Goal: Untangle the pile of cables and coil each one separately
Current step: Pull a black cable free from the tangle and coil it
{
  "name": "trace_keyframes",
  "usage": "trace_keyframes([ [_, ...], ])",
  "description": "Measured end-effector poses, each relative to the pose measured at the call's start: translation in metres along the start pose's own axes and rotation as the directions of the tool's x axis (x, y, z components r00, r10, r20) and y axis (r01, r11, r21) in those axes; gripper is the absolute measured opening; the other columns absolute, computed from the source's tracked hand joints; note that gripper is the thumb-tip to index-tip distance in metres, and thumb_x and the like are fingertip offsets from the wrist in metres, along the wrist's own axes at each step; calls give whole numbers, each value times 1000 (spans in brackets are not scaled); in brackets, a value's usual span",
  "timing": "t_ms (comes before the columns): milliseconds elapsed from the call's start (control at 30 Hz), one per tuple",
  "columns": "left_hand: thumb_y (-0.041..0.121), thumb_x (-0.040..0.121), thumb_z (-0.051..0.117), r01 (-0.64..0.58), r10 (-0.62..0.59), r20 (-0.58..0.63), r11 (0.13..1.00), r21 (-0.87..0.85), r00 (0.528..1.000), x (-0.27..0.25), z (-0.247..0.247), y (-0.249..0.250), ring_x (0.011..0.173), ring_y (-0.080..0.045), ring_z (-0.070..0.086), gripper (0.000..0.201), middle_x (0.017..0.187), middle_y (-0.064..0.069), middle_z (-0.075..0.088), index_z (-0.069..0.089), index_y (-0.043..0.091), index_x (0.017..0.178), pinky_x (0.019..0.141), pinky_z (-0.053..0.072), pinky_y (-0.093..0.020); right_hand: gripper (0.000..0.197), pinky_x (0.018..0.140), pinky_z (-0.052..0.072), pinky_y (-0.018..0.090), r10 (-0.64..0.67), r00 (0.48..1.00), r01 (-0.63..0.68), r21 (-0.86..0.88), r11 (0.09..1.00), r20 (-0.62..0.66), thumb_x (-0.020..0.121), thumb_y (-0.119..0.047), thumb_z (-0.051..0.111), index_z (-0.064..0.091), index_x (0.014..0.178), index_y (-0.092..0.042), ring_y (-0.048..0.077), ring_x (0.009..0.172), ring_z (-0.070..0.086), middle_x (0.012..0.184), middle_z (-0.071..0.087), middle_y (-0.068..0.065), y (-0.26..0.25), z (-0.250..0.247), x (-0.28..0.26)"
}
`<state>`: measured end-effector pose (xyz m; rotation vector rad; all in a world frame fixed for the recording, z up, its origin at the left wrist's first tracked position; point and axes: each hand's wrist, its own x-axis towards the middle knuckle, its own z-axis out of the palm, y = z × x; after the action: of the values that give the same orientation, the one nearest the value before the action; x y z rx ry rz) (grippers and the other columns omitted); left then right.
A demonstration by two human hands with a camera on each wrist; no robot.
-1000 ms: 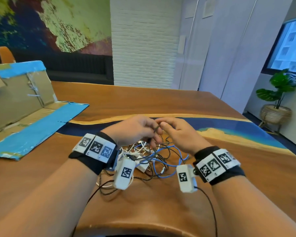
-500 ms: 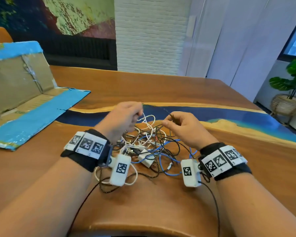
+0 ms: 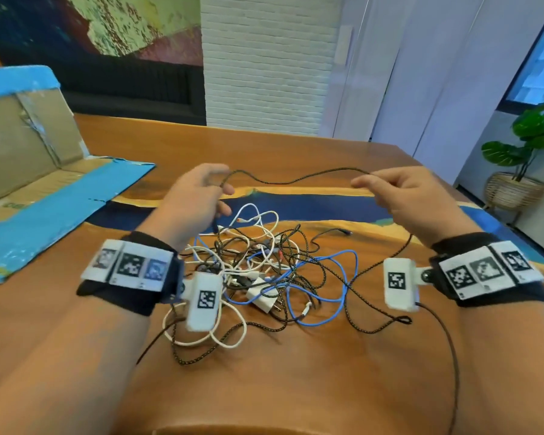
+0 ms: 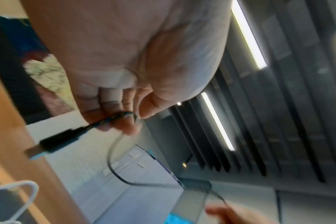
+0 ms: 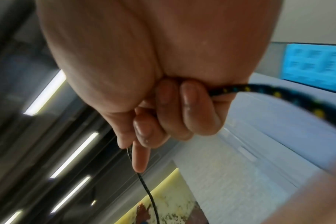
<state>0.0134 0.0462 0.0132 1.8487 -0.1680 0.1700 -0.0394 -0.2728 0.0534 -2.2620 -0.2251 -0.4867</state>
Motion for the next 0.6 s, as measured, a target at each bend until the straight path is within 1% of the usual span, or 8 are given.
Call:
trace_keyframes([
  [100,15,100,58,-188,179,176,981,39,968,-30,38,39,63,-8,47,57,89,2,53,40,37,149,58,44,-24,26,59,41,27,-77,972,124,-206,971,221,99,-41,61,81,101,-25,25,64,51,74,64,18,-46,12,-4],
  [167,27,96,65,-367,298,336,915,166,893,-43,56,60,63,-8,45,37,80,4,50,56,39,130,62,43,-30,22,64,45,35,-153,940,222,-209,952,305,99,-33,63,80,95,-20,26,65,54,73,69,11,-69,18,-7],
  [200,31,97,63,-429,324,384,874,229,865,-48,60,69,61,-9,44,14,74,5,51,65,34,110,60,41,-32,18,66,47,38,-199,930,261,-175,949,308,98,-27,65,79,92,-18,25,68,59,75,72,9,-78,18,-8],
  [233,34,100,59,-463,346,397,851,249,850,-48,61,74,56,-9,42,13,68,5,51,68,26,94,56,38,-32,12,65,47,39,-237,929,278,-114,954,283,95,-22,68,77,89,-16,25,67,60,76,73,10,-82,15,-9],
  [300,36,106,48,-390,306,323,889,239,895,-43,52,81,44,-8,37,39,57,4,47,66,18,76,46,32,-26,7,54,44,31,-264,952,263,33,964,153,92,-13,72,68,87,-15,20,54,53,67,66,7,-81,2,-5],
  [400,33,108,45,-262,266,-1,948,178,964,-26,8,84,52,-10,44,43,60,4,47,56,18,70,52,33,-28,15,46,43,26,-137,988,145,146,979,-65,91,-12,73,64,83,-20,15,43,43,62,54,12,-49,-26,6],
  [500,28,103,43,-119,206,-250,938,325,946,-6,-46,66,69,-26,44,32,72,-3,45,48,23,71,66,41,-41,13,63,54,40,59,987,-52,53,997,-150,94,-21,72,74,81,-21,16,53,52,57,60,-2,0,-52,9],
  [600,28,101,44,-123,141,-300,989,78,943,-8,-54,54,54,-16,39,40,65,1,48,60,25,64,51,31,-31,27,47,43,23,217,961,-235,-94,967,-170,101,-28,61,78,85,-14,9,49,48,68,66,1,27,-53,4],
])
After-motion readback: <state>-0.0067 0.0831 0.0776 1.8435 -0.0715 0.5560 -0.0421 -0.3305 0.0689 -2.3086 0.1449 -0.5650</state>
